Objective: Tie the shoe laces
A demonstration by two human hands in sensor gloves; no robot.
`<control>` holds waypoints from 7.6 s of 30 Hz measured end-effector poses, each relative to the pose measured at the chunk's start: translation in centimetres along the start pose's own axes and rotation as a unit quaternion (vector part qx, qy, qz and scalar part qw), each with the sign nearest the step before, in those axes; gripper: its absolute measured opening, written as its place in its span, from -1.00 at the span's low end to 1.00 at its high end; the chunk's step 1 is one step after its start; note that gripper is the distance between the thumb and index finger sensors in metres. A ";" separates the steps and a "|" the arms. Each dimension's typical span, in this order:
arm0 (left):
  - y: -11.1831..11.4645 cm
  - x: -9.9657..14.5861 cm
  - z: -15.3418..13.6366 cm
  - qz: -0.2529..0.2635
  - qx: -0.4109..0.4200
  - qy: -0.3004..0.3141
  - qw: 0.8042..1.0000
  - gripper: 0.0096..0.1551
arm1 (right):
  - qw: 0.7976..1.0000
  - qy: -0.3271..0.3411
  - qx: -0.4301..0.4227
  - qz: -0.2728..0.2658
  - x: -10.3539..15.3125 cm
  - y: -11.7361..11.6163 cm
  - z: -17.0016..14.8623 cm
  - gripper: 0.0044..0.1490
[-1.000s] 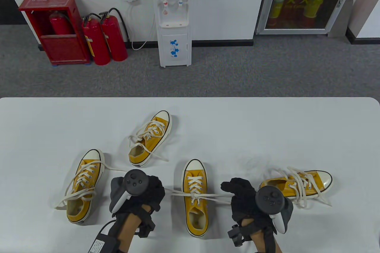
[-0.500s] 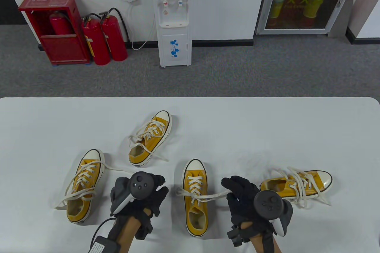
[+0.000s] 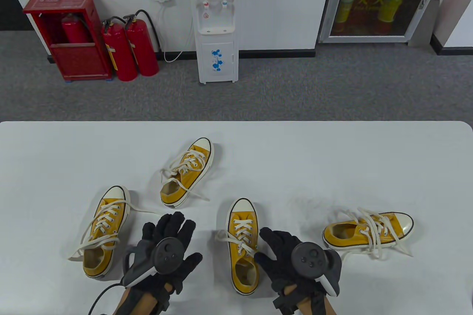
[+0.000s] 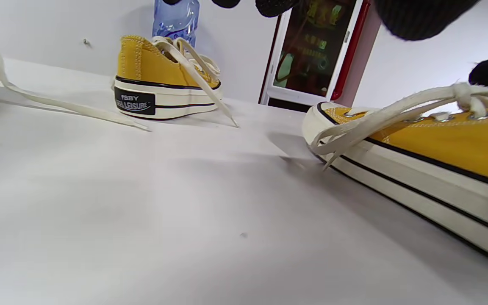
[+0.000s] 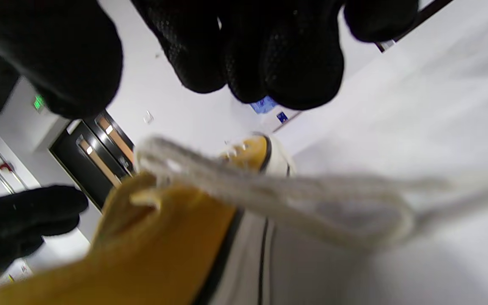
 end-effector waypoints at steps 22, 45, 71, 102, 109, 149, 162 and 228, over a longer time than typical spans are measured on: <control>2.7 -0.1 -1.3 -0.051 0.019 0.004 0.999 0.05 | 0.993 -0.082 0.080 0.024 0.0 -3.5 0.5 -0.17; 2.5 0.1 -1.4 -0.046 0.024 -0.001 0.999 0.04 | 0.992 -0.075 0.089 -0.057 -2.1 3.0 2.0 -0.34; 1.1 0.4 -1.9 -0.017 0.048 0.003 0.999 0.04 | 0.969 -0.133 0.187 -0.091 -11.6 2.2 -2.8 -0.34; 1.4 0.3 -1.7 -0.033 0.047 0.002 0.998 0.04 | 0.966 -0.163 0.179 -0.091 -8.1 7.1 -2.7 -0.19; 1.5 0.4 -1.6 -0.037 0.049 0.004 0.998 0.04 | 0.943 -0.224 0.220 -0.106 -5.2 10.2 -3.7 -0.18; 1.6 0.3 -1.6 -0.049 0.059 0.003 0.997 0.03 | 0.839 -0.436 0.315 -0.085 -1.1 11.9 -13.1 0.04; 1.6 0.3 -1.6 -0.047 0.060 0.005 0.997 0.03 | 0.849 -0.427 0.281 -0.132 -0.6 12.3 -13.2 -0.19; 1.4 0.4 -1.7 -0.037 0.061 0.008 0.997 0.03 | 0.990 0.054 0.125 -0.035 -2.5 -6.6 8.1 -0.24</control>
Point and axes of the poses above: the tracker on the back of each hand, its own z axis roughly to the thumb side, its own x axis roughly from the fingertips to the wrist, y = z × x, the point moved 2 cm from there along -x, roughly from the wrist to the fingertips, and after that the axes turned 1 degree about -x, right-handed, at the moved point
